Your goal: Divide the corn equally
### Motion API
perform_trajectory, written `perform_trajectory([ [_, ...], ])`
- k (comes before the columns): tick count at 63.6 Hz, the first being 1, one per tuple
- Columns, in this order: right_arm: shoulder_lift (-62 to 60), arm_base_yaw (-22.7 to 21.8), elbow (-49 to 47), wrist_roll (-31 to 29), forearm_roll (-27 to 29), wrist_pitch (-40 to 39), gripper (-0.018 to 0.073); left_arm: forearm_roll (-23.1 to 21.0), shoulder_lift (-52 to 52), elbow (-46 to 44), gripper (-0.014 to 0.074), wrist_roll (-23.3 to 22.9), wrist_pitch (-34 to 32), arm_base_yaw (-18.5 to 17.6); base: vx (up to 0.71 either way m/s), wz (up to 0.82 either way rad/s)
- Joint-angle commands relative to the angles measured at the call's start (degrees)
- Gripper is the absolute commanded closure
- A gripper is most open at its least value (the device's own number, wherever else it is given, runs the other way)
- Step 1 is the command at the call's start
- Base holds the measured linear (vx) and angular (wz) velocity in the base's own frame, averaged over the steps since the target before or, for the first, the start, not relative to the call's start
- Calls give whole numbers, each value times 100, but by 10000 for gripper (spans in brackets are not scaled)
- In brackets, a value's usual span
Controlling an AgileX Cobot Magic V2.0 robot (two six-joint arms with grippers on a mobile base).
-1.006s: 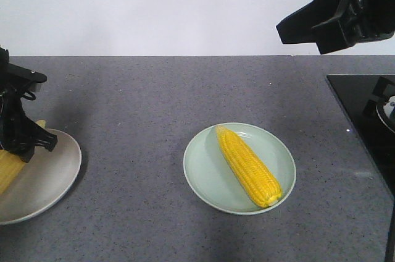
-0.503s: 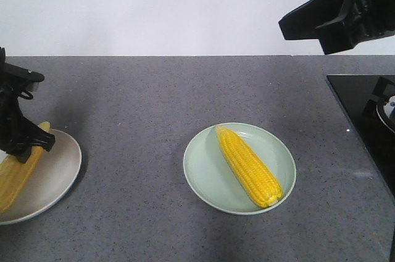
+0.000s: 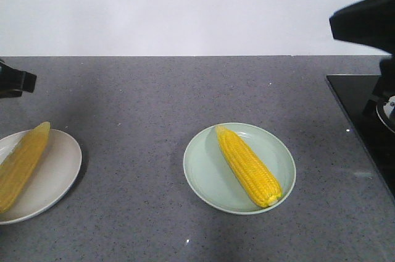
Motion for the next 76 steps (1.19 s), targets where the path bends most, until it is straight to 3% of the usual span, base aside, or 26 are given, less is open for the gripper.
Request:
perform_trajectory([
  [1,-598,-6,958,-71,34,-1098,564,-701,-614,-125,605,558,-582,-9,0,0],
  [7,-1125,-6,1924,-66,-20,-1840,564,-1054,-983,-125,605,1002,-731,-9,0,0],
  [18,-1889,-6,3452,-32,-111,-2548,564,-1408,-1482,-63,605,1344,-822,-9,0,0],
  [27,-2336,-6,4193,-26,-105,-2759,564,-1524,-2100,871,605,1417,-1518,-9,0,0],
  [46,-2574,-6,4359,-26,-181,-2696,564,-1719,-3424,3426,605,1417,-2803,-9,0,0],
  [55,-2574,-6,4359,-26,-181,-2651,564,-1727,-3716,3736,605,1417,-3055,-9,0,0],
  [76,-2574,-6,4359,-26,-176,-2630,564,-1715,-3749,3739,604,1417,-2892,-9,0,0],
])
